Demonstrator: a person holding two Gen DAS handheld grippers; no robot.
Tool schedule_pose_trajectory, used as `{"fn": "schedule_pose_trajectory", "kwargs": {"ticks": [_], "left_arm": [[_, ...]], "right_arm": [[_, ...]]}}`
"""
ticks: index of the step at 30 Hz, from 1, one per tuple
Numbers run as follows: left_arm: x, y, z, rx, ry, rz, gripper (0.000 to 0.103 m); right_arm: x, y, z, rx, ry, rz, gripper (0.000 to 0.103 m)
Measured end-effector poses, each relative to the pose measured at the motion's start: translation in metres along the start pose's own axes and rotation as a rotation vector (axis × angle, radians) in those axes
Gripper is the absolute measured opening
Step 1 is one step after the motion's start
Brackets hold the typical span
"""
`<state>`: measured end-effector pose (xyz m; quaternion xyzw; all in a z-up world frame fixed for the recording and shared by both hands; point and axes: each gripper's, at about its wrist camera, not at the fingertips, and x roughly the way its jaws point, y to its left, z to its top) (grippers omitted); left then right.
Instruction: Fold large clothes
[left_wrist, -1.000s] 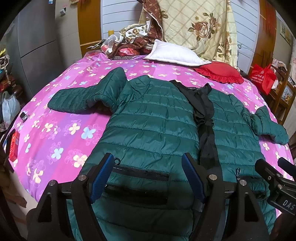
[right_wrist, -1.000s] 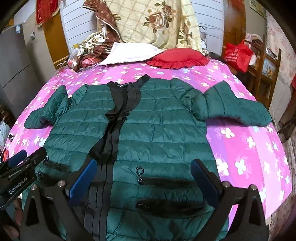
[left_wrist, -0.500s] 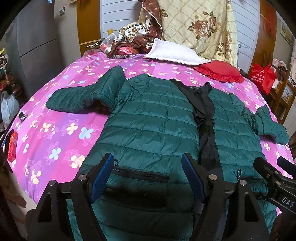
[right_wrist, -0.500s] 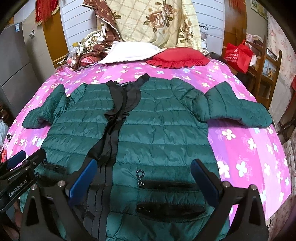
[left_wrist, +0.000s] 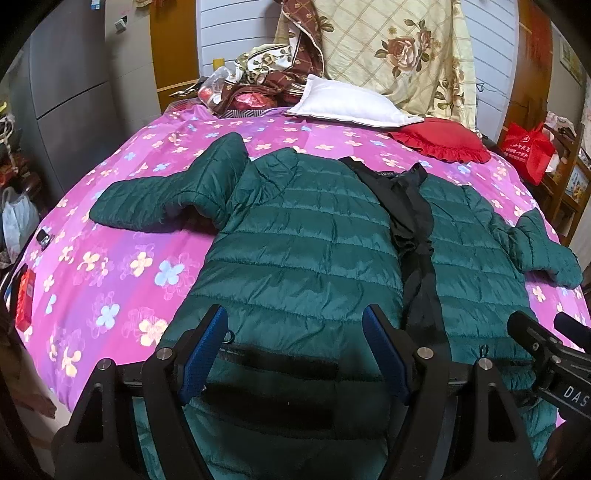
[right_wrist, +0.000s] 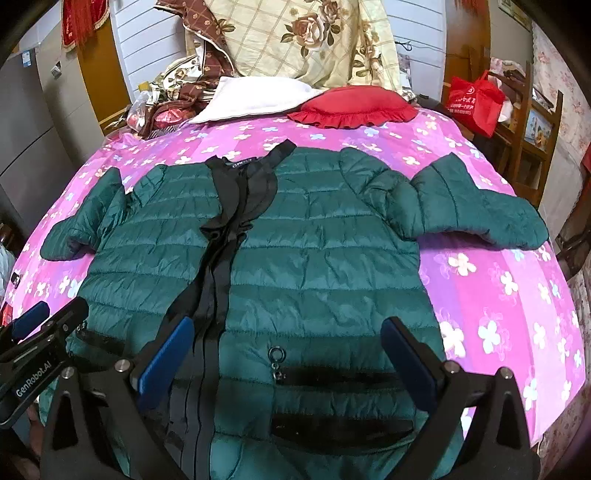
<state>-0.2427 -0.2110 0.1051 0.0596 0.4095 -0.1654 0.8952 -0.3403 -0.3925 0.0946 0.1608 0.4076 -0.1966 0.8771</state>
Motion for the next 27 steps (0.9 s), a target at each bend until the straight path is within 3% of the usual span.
{"fn": "schedule_pose_trajectory", "kwargs": {"ticks": [17,27], "left_arm": [[0.007,0.001,0.017,0.005,-0.009,0.008,0.047],[0.013,0.014,0.027,-0.014,0.004,0.008,0.047]], "right_arm": [[0.011,0.001,0.015,-0.004,-0.025,-0.024,0.103],[0.013,0.005,0.033,-0.009,-0.012,0.004,0.103]]}}
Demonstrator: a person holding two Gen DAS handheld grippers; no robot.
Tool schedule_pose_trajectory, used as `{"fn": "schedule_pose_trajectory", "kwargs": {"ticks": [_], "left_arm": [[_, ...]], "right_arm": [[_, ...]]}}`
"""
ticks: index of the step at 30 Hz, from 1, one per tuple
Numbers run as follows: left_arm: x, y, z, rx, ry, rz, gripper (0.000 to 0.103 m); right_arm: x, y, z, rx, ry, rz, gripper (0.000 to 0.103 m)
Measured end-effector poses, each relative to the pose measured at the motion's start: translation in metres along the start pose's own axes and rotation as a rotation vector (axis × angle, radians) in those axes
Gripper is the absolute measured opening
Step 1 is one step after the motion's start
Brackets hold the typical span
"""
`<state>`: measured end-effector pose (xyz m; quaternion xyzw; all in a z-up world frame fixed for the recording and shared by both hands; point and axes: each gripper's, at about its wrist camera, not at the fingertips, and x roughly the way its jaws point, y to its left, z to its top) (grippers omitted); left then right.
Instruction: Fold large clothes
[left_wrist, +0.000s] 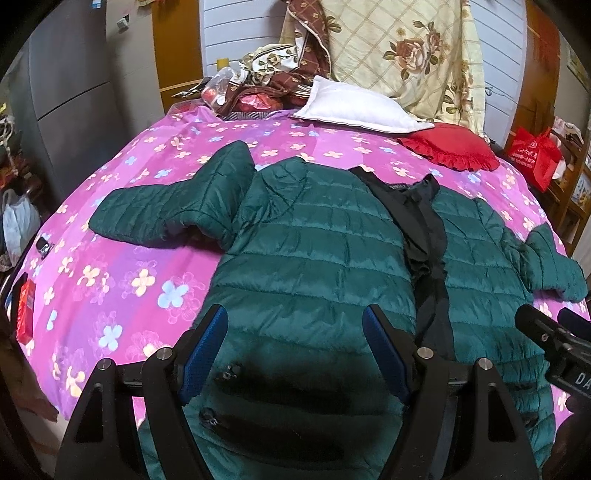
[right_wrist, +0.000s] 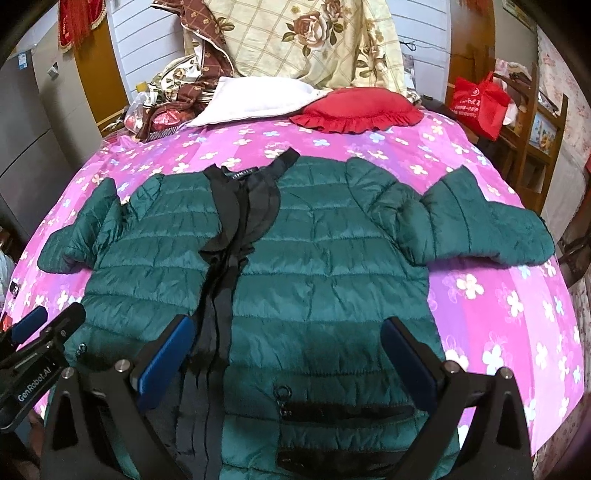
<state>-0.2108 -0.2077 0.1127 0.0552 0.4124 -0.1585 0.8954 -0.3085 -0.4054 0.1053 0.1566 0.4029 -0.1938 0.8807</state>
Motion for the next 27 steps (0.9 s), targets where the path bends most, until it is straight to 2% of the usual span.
{"fn": "schedule_pose_trajectory", "kwargs": {"ticks": [4,17,27], "left_arm": [[0.001,0.007,0.013,0.001,-0.013,0.020,0.047],[0.011,0.029,0.056,-0.008,-0.047,0.052,0.047],[0.034,0.055,0.075,-0.034,-0.058,0.091,0.047]], "right_arm": [[0.003,0.003,0.014,0.013,0.009,0.040,0.103],[0.020,0.029,0.056,-0.035,-0.006,0.027,0.103],[0.051,0.046,0.068,-0.047,0.012,0.034,0.103]]}}
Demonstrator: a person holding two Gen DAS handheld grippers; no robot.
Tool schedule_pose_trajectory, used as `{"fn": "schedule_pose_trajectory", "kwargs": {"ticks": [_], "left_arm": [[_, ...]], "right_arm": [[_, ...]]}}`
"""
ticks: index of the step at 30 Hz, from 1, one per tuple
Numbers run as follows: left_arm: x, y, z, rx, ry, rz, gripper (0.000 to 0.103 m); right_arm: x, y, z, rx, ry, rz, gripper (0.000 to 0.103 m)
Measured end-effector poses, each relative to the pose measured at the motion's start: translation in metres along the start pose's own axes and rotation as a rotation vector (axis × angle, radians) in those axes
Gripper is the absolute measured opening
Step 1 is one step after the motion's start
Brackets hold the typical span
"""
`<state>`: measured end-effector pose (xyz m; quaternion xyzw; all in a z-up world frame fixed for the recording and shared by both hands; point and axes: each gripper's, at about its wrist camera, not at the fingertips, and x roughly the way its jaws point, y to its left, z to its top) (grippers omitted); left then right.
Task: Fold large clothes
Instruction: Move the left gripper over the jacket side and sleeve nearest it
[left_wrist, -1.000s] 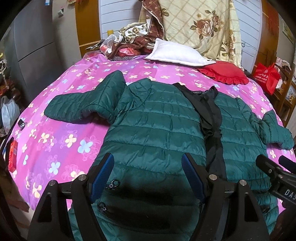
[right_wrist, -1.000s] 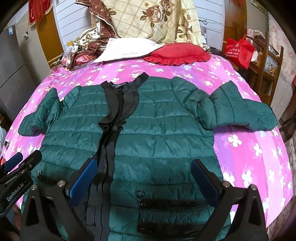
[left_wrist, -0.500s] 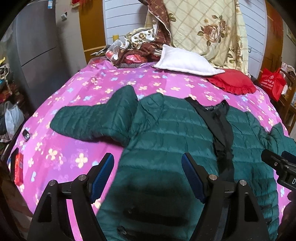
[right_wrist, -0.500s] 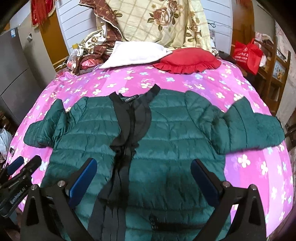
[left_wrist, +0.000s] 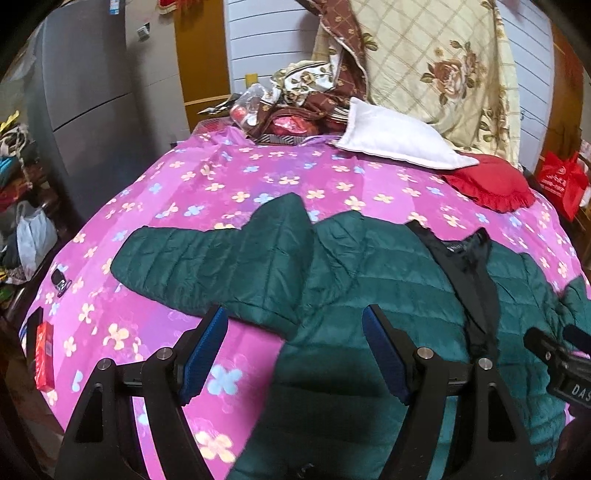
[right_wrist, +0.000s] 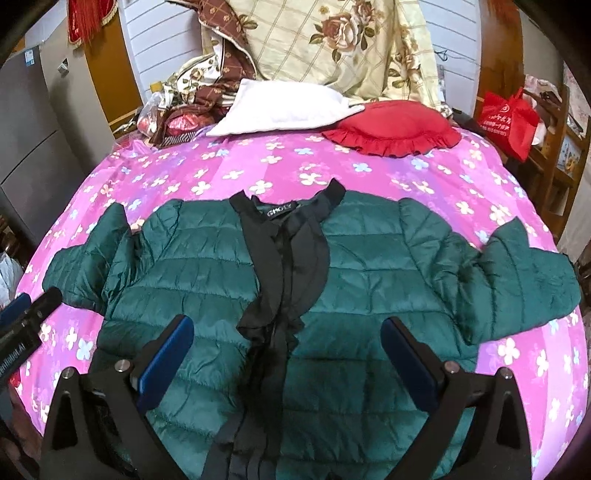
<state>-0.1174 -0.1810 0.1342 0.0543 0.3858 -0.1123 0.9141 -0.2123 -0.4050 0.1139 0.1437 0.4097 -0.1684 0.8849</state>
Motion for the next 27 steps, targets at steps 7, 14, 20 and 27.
{"fn": "schedule_pose_trajectory", "kwargs": {"ticks": [7,14,20,27], "left_arm": [[0.025,0.029,0.005,-0.044,0.017,0.046,0.047],[0.040,0.062,0.008,-0.096,0.020,0.093,0.047],[0.057,0.097,0.010,-0.144,0.027,0.146,0.047],[0.091,0.167,0.009,-0.323,0.062,0.199,0.047]], "right_arm": [[0.022,0.005,0.000,-0.017,0.038,-0.007,0.103],[0.036,0.005,-0.001,-0.017,0.048,-0.011,0.103],[0.043,0.010,-0.004,-0.032,0.068,-0.002,0.103],[0.047,0.010,-0.006,-0.035,0.076,0.000,0.103]]}}
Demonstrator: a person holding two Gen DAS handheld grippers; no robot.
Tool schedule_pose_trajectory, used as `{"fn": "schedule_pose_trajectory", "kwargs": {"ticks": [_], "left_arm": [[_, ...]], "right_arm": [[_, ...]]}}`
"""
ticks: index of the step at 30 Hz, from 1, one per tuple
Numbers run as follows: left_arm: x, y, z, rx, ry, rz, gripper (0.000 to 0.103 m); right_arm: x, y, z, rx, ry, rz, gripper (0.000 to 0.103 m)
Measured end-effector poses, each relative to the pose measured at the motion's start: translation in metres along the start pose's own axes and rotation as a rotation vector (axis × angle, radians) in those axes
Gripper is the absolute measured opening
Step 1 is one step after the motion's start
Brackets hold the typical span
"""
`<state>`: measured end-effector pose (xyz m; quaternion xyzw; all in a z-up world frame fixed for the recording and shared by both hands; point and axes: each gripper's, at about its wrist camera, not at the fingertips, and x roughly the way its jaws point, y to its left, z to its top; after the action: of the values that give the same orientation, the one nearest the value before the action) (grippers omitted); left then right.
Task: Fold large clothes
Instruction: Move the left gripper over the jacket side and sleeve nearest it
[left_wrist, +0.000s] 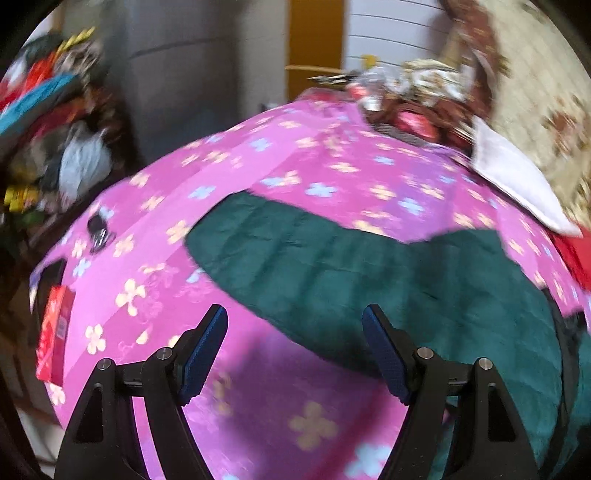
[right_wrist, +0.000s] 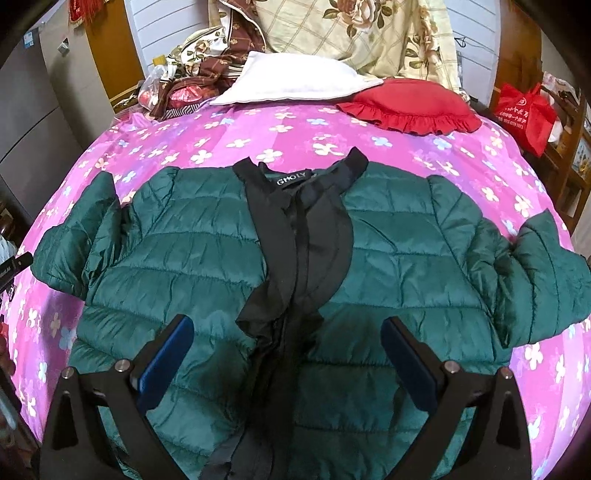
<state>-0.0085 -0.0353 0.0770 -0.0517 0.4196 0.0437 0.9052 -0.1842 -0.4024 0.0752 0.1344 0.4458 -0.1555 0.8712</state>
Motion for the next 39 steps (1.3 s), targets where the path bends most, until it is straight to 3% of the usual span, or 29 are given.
{"fn": "schedule_pose_trajectory", "kwargs": {"ticks": [5,10,17,20,22,23,24,25,28,39], "left_arm": [[0.042,0.051,0.014,-0.181,0.037,0.018,0.047],[0.074,0.077,0.025,-0.299,0.051,0.047,0.047],[0.105,0.081,0.033,-0.297,0.050,0.087,0.045],[0.112,0.081,0.035,-0.305,0.042,0.043,0.034],[0.114,0.077,0.036,-0.287,0.024,0.029,0.017],[0.114,0.076,0.037,-0.279,0.019,0.033,0.014],[0.114,0.076,0.039,-0.274,0.015,0.036,0.002],[0.113,0.076,0.040,-0.280,0.012,0.013,0.000],[0.100,0.080,0.041,-0.301,-0.013,-0.019,0.000],[0.006,0.044,0.044,-0.147,-0.181,-0.096,0.000]], "right_arm": [[0.003,0.000,-0.001,-0.002,0.006,0.002,0.103],[0.008,0.003,-0.004,-0.018,0.024,0.008,0.103],[0.011,0.006,-0.004,-0.035,0.029,0.010,0.103],[0.013,0.006,-0.004,-0.042,0.036,0.004,0.103],[0.016,0.005,-0.004,-0.041,0.046,0.006,0.103],[0.018,0.005,-0.004,-0.038,0.051,0.008,0.103],[0.019,0.004,-0.005,-0.035,0.057,0.010,0.103],[0.020,0.004,-0.006,-0.031,0.061,0.014,0.103],[0.020,0.002,-0.008,-0.032,0.062,0.017,0.103],[0.005,-0.006,-0.009,-0.063,0.019,-0.026,0.103]]}}
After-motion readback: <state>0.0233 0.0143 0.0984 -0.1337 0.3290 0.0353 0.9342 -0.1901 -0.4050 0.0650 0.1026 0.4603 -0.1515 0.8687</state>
